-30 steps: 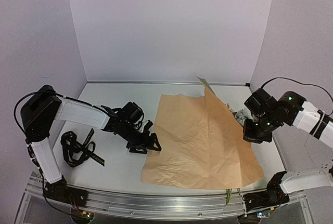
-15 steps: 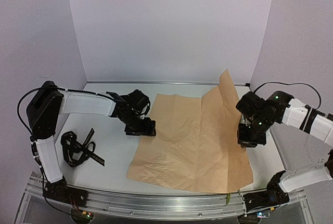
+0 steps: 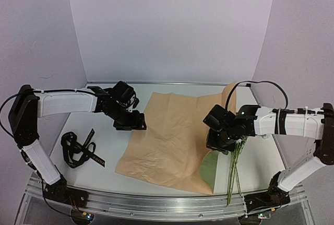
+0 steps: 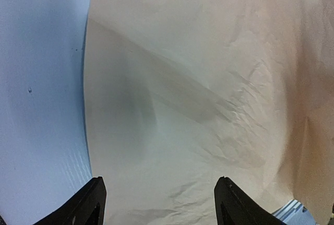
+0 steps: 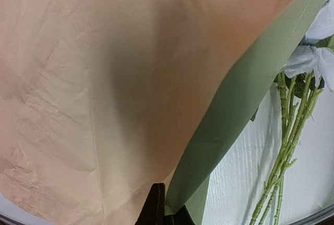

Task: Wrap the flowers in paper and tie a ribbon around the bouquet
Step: Unfold the folded wrapping paper at the center of the board.

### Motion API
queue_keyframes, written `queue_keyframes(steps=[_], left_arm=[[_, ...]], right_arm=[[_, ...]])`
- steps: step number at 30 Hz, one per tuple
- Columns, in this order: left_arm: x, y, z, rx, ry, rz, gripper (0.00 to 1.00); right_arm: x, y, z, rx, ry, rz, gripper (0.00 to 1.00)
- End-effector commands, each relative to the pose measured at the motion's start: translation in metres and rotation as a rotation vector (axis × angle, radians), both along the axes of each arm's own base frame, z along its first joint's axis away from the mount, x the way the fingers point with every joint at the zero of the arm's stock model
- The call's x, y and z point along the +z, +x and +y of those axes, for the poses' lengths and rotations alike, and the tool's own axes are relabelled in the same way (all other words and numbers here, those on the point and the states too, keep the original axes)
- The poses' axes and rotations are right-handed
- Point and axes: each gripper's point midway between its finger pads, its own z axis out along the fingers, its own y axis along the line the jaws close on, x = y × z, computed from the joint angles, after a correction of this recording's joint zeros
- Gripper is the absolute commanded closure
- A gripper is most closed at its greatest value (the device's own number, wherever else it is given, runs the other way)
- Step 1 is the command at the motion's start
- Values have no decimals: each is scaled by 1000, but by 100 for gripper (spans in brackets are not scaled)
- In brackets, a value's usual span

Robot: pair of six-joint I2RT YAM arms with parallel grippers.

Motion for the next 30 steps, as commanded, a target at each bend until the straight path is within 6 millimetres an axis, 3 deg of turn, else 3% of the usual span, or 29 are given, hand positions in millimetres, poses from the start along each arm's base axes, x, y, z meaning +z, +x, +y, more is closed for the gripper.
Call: queue_keyframes(steps=[1,8,11,14,17,24,28,30], left_arm=[[18,-13,-11,-29,-119,3,29],[19,-11,-44,-84,-226,29,37],[16,-9,-48,-95,-217,27,38],[11,-9,-42,-90,-187,25,39],[2,-15,-35,-84,-169,36,42],[-39,-18,-4,-21,-45,73,59],[-60,-14,12,26,-4,96,64],[-68,-10,19,47,10,106,65]], right_arm=[[28,31,20,-39,83,-146,100],[70,50,60,-10,260,-225,100],[71,61,90,-57,404,-244,100],[61,55,96,-68,422,-267,100],[46,44,86,-70,373,-291,100],[5,15,86,-22,303,-280,100],[-9,3,83,-2,279,-260,88],[-13,-2,77,8,256,-242,77]])
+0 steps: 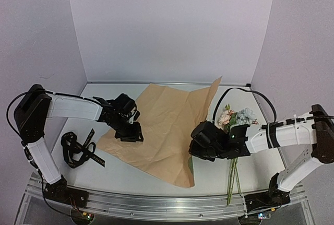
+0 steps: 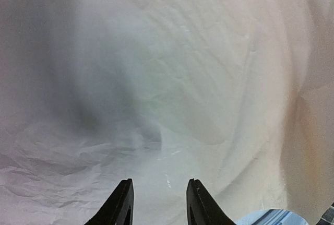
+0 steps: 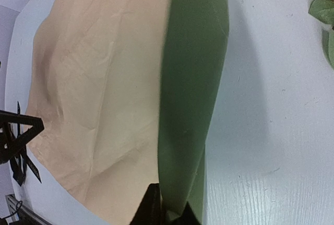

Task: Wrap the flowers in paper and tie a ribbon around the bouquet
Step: Unfold the folded wrapping paper at the center of the board.

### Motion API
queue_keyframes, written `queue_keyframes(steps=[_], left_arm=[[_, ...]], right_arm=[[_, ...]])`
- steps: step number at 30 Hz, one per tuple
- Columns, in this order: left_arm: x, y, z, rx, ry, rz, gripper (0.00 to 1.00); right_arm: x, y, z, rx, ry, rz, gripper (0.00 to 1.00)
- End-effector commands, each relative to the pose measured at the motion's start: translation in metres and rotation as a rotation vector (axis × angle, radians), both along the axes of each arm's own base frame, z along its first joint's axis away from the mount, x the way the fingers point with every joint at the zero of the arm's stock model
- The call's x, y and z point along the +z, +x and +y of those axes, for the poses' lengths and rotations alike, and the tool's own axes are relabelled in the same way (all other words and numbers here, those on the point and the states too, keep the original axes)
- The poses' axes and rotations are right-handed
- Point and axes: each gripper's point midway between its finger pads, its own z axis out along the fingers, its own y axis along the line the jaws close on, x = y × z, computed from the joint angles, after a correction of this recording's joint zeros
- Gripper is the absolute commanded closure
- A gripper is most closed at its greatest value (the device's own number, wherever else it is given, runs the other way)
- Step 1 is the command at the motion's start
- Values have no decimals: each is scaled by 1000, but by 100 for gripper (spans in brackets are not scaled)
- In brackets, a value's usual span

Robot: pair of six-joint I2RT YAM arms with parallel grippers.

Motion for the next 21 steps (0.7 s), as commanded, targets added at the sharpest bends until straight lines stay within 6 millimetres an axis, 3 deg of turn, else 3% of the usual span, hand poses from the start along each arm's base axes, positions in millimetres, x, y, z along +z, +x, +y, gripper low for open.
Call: queue_keyframes(steps=[1,8,21], left_arm=[[-19,16,20,63,54,-11,65],[-44,42,65,154,134,16,67],[-53,90,131,195,259,21,62]], right_arm=[[-4,-3,-11,-8,-36,-17,73],[-3,-24,-61,79,-248,21,43],[-2,-42,-128,113,-287,272,18]])
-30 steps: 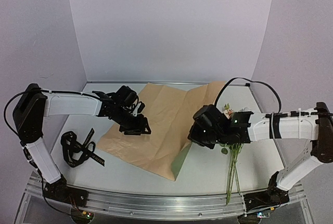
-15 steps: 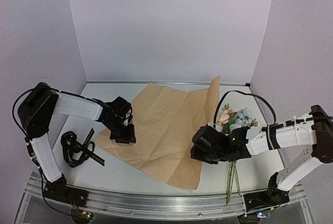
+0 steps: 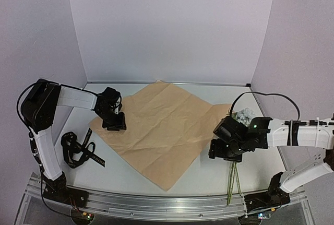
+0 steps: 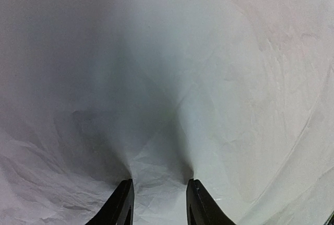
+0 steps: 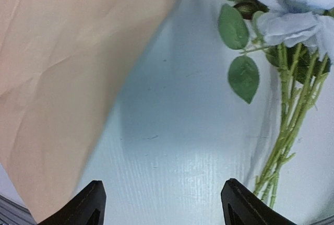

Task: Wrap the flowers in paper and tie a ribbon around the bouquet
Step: Unfold the folded wrapping paper at the center of the board.

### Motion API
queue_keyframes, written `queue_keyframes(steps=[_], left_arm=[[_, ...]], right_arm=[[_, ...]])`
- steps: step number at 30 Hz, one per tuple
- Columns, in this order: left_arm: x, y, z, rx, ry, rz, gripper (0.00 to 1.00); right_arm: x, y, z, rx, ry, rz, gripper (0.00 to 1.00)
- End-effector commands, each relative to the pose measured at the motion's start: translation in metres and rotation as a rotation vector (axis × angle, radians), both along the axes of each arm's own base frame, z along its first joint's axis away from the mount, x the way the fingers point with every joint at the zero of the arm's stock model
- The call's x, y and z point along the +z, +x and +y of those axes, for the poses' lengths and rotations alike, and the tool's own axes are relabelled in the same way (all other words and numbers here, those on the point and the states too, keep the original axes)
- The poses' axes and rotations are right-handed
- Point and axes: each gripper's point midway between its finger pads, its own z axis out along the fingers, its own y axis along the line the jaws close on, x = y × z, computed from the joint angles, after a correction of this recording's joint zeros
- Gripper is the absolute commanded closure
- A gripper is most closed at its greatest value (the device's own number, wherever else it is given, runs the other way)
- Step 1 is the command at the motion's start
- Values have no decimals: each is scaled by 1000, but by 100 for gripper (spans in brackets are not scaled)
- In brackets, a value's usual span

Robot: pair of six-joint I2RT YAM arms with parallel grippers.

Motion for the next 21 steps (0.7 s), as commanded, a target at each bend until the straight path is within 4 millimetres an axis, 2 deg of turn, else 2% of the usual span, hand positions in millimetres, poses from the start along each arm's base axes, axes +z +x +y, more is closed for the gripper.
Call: queue_keyframes(steps=[1,4,8,11,14,16,19,21], left_arm=[[-20,4,44,17,123,79,62],[-15,10,44,10,128,80,61],[-1,15,34,0,81,68,58],[26,21,22,-13,31,13,55],[61,24,2,-50,-4,-67,49],[81,18,-16,-85,-16,-111,45],[98,2,-45,-141,-28,-151,42],[101,-15,-74,-194,-70,-150,42]], right_arm=[[4,-12,-36,5,-36,105,18],[8,-14,-49,-2,-41,126,16],[10,-15,-64,-23,-45,158,9],[7,-17,-69,-5,-33,188,2],[5,-16,-79,35,-67,178,2],[3,-13,-86,67,-108,163,2],[-2,-8,-93,115,-183,157,2],[-5,-5,-94,163,-216,167,2]])
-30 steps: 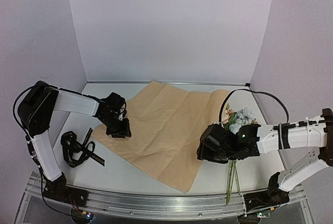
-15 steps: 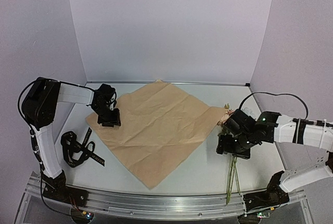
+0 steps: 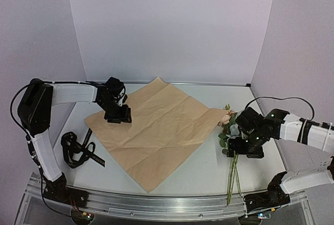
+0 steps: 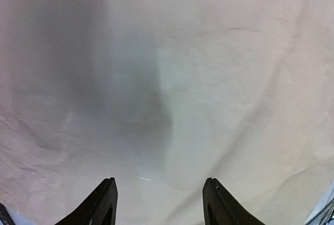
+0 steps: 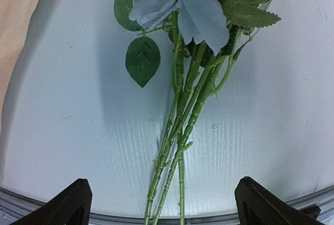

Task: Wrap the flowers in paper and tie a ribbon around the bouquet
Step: Unfold the folded wrapping paper at the center of the board, then pick up the fake flower from the center of the board.

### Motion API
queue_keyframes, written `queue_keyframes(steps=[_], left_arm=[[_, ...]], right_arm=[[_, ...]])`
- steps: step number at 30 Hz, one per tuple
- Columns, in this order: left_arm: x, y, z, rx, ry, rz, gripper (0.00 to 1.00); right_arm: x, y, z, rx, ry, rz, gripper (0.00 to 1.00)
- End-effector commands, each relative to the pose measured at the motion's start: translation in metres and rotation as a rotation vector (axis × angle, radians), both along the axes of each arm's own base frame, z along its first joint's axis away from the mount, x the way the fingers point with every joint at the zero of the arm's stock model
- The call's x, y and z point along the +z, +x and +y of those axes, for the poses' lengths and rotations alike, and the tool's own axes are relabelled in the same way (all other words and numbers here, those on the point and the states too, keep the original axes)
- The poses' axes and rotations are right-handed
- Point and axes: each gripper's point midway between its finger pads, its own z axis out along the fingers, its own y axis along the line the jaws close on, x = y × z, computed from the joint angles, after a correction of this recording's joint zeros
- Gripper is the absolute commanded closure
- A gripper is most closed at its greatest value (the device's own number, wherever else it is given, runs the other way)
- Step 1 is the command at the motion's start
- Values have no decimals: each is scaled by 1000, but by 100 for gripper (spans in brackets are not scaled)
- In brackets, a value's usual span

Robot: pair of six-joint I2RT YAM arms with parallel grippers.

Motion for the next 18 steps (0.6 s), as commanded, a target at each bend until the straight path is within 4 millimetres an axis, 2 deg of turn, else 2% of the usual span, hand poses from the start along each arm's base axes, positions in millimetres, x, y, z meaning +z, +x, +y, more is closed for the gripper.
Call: queue_keyframes(steps=[1,4,9,13,18], left_arm=[[52,-23,-65,-111,-118,-94,42],[53,-55,-117,-215,-160,-89,44],[32,-107,-184,-369,-189,-46,46],[10,-125,-208,-431,-172,-33,47],[-12,-132,-219,-464,-147,-30,47]], right_arm=[[-8,5,-13,115,-113,12,2],[-17,4,-11,90,-73,89,2],[-40,5,-4,90,-51,152,6],[-53,7,-3,63,-57,172,14],[-67,5,-6,26,-70,183,23]])
